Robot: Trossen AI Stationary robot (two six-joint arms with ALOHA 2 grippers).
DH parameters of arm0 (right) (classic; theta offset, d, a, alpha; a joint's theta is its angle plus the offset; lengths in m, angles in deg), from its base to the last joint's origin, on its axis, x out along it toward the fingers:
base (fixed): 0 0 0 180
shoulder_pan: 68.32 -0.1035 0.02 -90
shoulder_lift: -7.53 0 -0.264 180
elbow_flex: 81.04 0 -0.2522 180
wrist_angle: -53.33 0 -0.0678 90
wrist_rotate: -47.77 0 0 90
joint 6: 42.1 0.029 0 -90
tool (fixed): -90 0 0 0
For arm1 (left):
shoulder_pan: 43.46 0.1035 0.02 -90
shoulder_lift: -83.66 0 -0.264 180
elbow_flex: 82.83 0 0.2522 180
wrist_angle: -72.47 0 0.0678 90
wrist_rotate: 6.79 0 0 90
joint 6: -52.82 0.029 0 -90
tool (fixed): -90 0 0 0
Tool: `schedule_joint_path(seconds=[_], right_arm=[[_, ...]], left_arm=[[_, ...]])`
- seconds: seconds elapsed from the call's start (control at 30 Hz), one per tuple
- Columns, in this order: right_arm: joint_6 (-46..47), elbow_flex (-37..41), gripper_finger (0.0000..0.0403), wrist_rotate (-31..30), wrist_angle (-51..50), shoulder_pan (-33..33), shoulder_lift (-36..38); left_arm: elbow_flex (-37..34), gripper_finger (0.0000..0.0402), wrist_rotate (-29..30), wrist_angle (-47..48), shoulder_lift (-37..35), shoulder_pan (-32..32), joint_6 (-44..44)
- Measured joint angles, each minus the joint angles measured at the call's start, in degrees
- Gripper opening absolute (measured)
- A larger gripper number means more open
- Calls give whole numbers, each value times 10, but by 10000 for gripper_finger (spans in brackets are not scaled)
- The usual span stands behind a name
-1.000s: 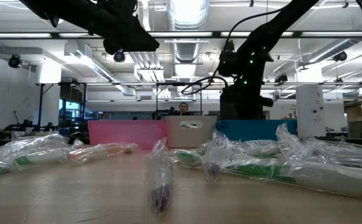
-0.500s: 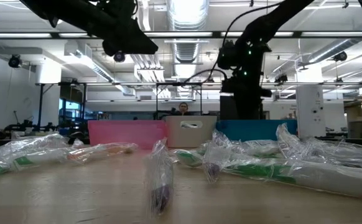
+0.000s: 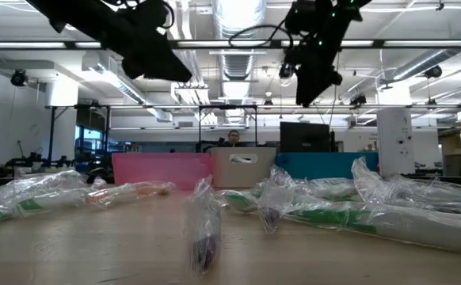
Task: Pick & Place Toothbrushes
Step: Put the green toothbrush into the white bin
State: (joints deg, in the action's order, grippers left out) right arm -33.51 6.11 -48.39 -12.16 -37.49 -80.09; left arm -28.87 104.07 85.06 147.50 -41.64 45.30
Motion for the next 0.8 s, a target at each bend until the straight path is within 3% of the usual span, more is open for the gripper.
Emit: schedule_joint_path(seconds=[0.17,0.33,0.47,0.63,0.8], right_arm=[[-28,0,127,0,1,-12,36],[-43,0,109,0,2,-12,53],[-51,0,99,0,3,-12,53],[-69,1,89,0,5,-12,51],[-73,1,87,0,5,-12,51]], left_arm=[[0,122,17,86,5,-47,-97],[0,122,115,174,18,-120,-238],[0,122,151,182,46,-174,-325],[21,122,155,199,118,-216,-391],[93,122,140,350,192,-228,-512]])
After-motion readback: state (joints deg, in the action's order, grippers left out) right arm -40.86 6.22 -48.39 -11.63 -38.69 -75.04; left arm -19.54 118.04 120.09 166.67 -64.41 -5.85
